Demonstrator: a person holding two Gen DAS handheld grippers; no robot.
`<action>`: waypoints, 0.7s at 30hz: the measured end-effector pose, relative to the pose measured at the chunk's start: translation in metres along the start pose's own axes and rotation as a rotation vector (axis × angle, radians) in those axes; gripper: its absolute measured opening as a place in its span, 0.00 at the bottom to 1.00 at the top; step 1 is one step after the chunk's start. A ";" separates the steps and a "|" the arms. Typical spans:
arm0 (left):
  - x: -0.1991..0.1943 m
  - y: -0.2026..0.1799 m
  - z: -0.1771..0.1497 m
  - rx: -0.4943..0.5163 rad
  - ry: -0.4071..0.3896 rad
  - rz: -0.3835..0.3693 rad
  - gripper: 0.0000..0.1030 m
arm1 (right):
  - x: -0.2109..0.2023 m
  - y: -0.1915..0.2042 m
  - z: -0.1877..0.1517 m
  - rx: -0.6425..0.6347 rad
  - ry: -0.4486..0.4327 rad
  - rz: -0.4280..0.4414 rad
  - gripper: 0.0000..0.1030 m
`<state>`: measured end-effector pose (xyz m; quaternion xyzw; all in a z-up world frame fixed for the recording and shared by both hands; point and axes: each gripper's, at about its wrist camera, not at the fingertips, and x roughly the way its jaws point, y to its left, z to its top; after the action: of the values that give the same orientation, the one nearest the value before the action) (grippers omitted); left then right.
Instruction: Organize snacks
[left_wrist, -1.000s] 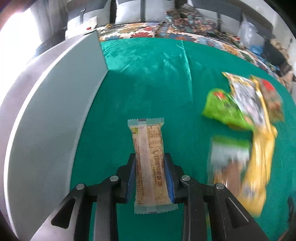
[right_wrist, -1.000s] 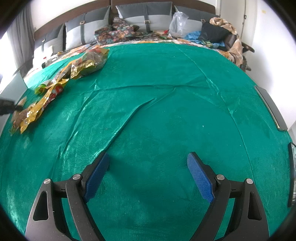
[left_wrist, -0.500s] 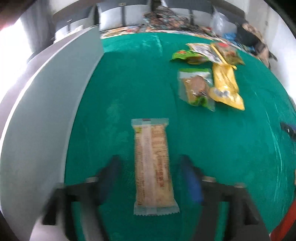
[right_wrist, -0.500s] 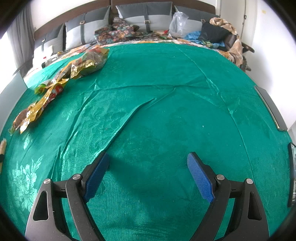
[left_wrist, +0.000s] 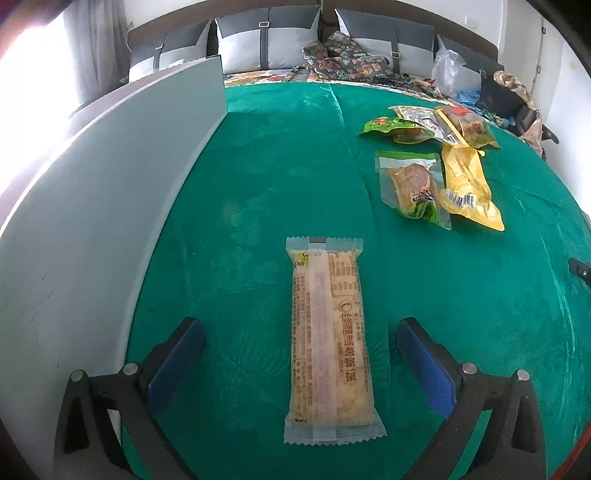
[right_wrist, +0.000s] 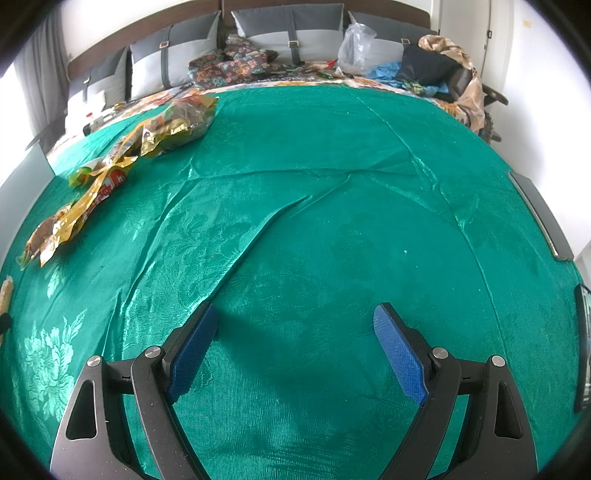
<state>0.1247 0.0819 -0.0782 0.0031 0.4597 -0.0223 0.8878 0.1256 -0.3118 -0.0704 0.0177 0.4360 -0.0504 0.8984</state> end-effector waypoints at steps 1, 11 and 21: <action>0.002 -0.001 0.002 -0.001 -0.001 0.001 1.00 | 0.000 0.000 0.000 0.000 0.000 0.000 0.87; 0.006 -0.003 0.005 -0.005 -0.004 0.006 1.00 | 0.000 0.000 0.000 0.000 0.000 0.000 0.86; 0.006 -0.003 0.005 -0.005 -0.003 0.005 1.00 | 0.000 0.000 0.000 0.001 0.000 0.000 0.86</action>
<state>0.1322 0.0783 -0.0802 0.0021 0.4583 -0.0189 0.8886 0.1252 -0.3116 -0.0705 0.0180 0.4359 -0.0506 0.8984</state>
